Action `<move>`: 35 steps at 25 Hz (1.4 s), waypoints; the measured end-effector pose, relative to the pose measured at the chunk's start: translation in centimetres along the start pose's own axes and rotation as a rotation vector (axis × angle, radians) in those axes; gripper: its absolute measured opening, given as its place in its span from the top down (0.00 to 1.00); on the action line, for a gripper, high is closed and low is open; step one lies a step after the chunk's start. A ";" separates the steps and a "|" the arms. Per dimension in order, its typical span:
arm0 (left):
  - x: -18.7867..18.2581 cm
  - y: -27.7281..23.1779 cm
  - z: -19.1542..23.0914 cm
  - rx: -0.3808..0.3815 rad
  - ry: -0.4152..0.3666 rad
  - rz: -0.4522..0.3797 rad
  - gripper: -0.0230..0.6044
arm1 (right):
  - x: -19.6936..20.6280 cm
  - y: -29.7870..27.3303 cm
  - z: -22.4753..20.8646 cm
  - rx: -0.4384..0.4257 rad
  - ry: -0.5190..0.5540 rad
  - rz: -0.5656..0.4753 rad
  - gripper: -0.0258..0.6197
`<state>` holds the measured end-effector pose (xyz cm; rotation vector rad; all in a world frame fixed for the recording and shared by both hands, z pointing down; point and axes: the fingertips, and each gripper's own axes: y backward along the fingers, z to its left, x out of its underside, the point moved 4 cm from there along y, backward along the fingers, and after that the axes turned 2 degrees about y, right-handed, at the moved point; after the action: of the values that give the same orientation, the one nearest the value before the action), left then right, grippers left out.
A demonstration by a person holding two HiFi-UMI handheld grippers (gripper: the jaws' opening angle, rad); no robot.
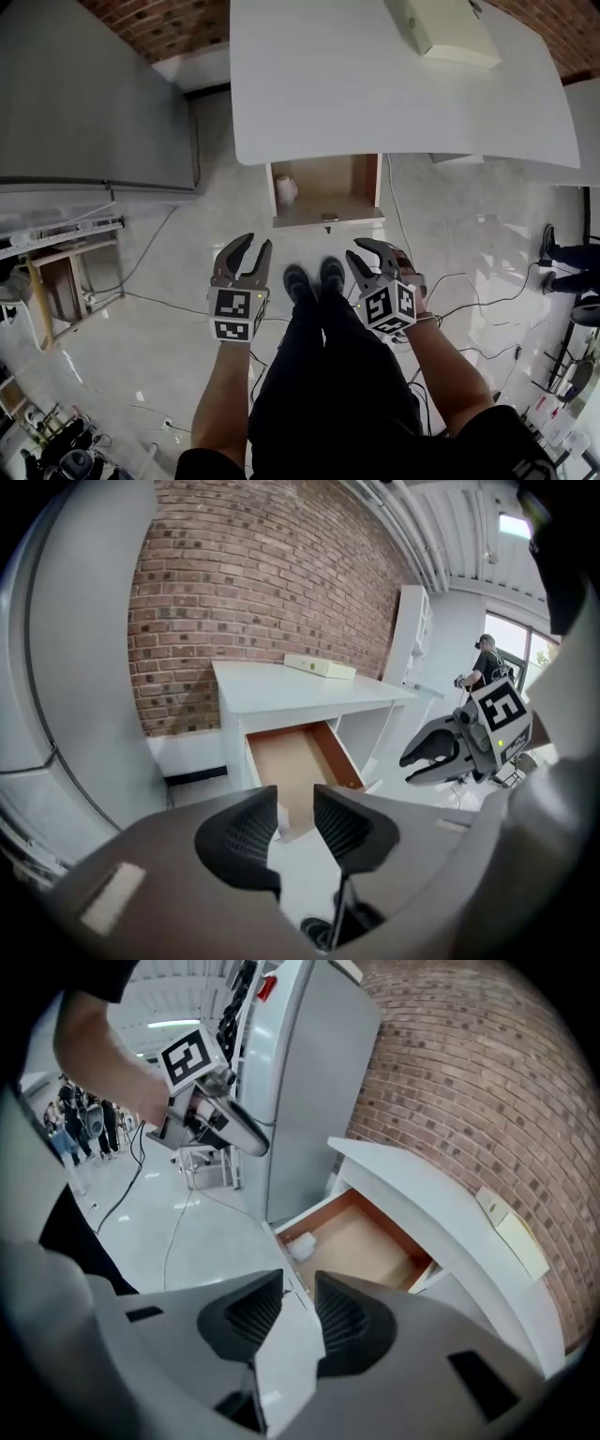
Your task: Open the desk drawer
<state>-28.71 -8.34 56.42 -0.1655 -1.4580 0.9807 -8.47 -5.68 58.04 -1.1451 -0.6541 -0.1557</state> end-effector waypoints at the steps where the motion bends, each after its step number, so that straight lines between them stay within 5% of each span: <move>1: -0.9 0.8 -0.4 0.002 0.005 -0.011 0.76 | -0.7 0.8 0.4 -0.021 0.004 -0.013 0.80; 6: -4.9 4.3 -1.6 0.015 -0.012 -0.052 0.78 | -3.8 4.7 0.1 -0.069 0.010 -0.071 0.83; 15: -8.9 9.8 -2.1 0.020 0.005 -0.139 0.82 | -8.1 10.7 -1.9 -0.017 -0.185 -0.183 0.86; 24: -11.8 14.7 -0.2 0.009 0.088 -0.240 0.88 | -12.3 15.3 -2.6 0.020 -0.134 -0.247 0.89; 35: -14.2 19.4 1.7 -0.007 0.107 -0.324 0.91 | -17.6 19.0 -3.8 0.042 -0.232 -0.372 0.92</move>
<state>-36.35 -6.12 33.69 0.0142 -1.3394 0.6922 -12.81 -4.58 32.29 -1.0000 -1.0700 -0.3265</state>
